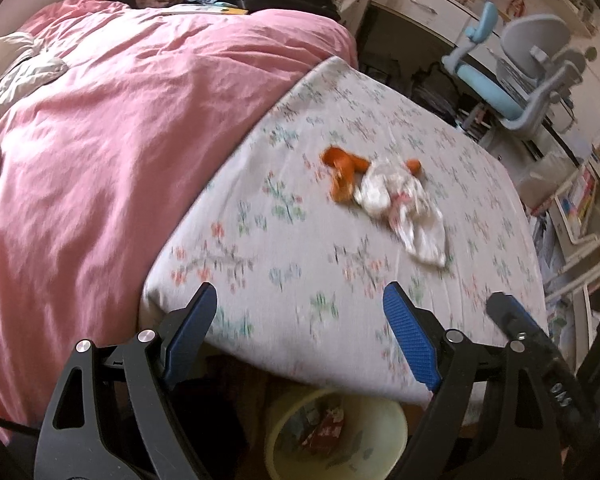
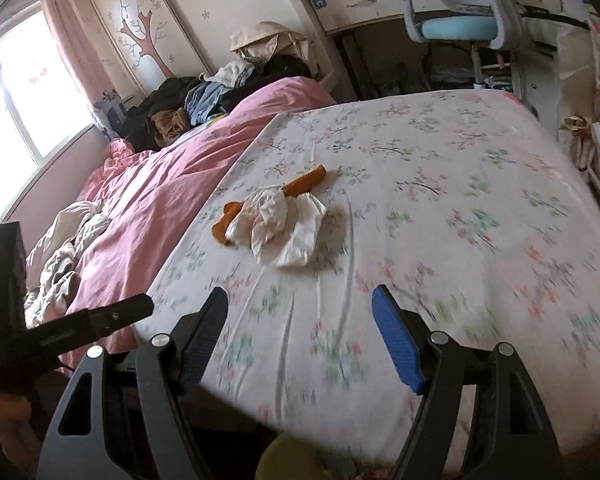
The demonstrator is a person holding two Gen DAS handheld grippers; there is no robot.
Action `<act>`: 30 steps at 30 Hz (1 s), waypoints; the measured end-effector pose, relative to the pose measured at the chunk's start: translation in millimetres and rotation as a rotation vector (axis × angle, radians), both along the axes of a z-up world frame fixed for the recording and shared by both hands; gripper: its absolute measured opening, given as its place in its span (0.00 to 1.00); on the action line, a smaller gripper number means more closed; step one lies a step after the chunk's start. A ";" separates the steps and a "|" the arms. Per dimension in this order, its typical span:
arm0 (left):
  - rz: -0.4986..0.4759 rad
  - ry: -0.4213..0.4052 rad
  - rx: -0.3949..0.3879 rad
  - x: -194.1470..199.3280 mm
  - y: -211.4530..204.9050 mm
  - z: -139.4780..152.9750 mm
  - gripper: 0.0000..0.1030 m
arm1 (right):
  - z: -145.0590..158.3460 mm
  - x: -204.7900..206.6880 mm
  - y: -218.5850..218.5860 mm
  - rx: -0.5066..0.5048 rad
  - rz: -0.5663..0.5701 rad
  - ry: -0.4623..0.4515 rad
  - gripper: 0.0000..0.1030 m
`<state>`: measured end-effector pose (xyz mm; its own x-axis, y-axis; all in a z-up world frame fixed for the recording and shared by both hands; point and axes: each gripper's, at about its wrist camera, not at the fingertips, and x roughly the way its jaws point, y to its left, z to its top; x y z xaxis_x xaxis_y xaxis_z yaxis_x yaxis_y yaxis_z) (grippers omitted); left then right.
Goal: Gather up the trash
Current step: 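Reach both tools to the bed and grasp the white tissue with the right tool, then grasp an orange peel piece with the left tool while the right tool holds the tissue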
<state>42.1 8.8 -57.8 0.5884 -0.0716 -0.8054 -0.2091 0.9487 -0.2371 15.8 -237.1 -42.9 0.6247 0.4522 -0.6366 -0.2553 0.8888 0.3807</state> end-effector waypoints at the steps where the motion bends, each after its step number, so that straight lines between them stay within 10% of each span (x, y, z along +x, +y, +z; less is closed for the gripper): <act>1: 0.009 0.001 -0.001 5.1 3.4 0.9 0.79 | -1.0 10.1 7.4 -0.004 0.017 -0.004 0.69; 10: 0.094 0.032 0.002 43.5 20.3 -2.7 0.79 | -18.2 69.6 51.9 -0.068 0.124 0.003 0.65; 13: 0.100 0.044 0.017 52.9 16.9 -6.1 0.79 | -15.0 76.9 52.9 -0.082 0.172 0.026 0.21; 22: 0.074 0.068 0.059 78.2 3.8 -15.7 0.79 | 51.9 44.9 -28.3 -0.099 0.216 -0.024 0.19; 30: 0.034 0.087 0.124 115.1 -17.4 -25.0 0.79 | 20.7 51.0 -78.9 -0.049 0.121 0.149 0.22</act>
